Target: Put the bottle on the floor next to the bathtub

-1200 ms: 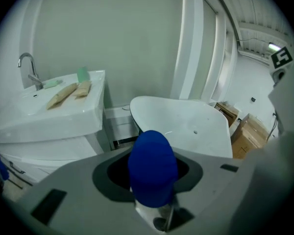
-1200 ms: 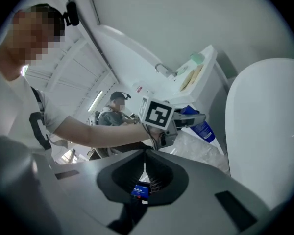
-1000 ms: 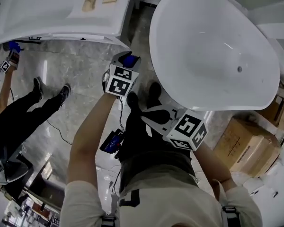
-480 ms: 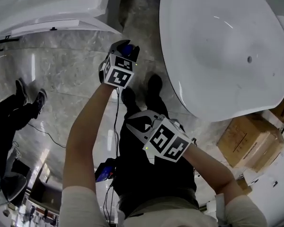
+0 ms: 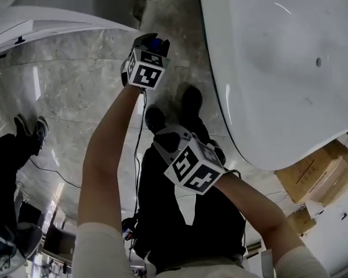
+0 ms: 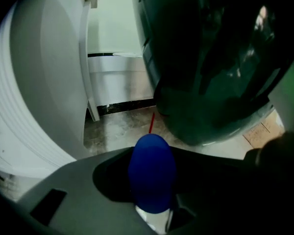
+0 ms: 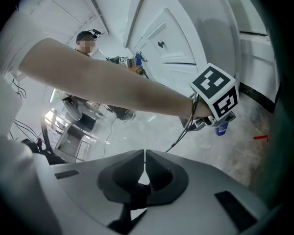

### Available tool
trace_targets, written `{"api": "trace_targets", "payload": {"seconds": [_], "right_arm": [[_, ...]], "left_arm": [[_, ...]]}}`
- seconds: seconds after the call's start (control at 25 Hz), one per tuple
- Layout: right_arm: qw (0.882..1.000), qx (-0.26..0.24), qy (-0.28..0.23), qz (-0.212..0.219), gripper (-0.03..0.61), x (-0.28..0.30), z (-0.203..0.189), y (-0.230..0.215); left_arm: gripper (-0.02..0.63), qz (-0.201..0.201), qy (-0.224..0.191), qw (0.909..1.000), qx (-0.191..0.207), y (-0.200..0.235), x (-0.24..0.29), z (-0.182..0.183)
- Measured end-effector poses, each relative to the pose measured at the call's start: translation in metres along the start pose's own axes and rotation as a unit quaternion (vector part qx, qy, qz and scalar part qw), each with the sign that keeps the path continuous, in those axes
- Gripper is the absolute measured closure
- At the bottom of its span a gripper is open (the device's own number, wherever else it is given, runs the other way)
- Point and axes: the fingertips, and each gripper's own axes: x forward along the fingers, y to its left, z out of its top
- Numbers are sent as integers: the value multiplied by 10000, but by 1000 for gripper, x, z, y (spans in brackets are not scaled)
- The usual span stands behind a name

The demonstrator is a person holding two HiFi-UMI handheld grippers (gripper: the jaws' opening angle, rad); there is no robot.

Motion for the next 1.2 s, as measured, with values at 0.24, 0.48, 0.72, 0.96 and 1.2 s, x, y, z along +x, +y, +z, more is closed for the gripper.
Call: {"api": "trace_targets", "payload": {"seconds": [0.24,0.48,0.72,0.96,1.2], "right_arm": [[9987,-83,454,-216,549,39,-23,-46],[9938,-329,974,-422,549,69,-38,-96],[9916,-404,1172,-365,549,87,-47,-115],[9919,-437,1170,-232,549,95,-55,-115],[9936,-268,1095,-65,549,99,-67,-109]], "left_arm": [[420,165,-104,9998,-82,17,57,-23],[420,232,-23,9997,14,28,108,-47],[420,274,13,9996,-83,31,133,-63],[420,403,149,9991,-31,32,151,-83],[420,445,162,9989,-15,28,155,-97]]}}
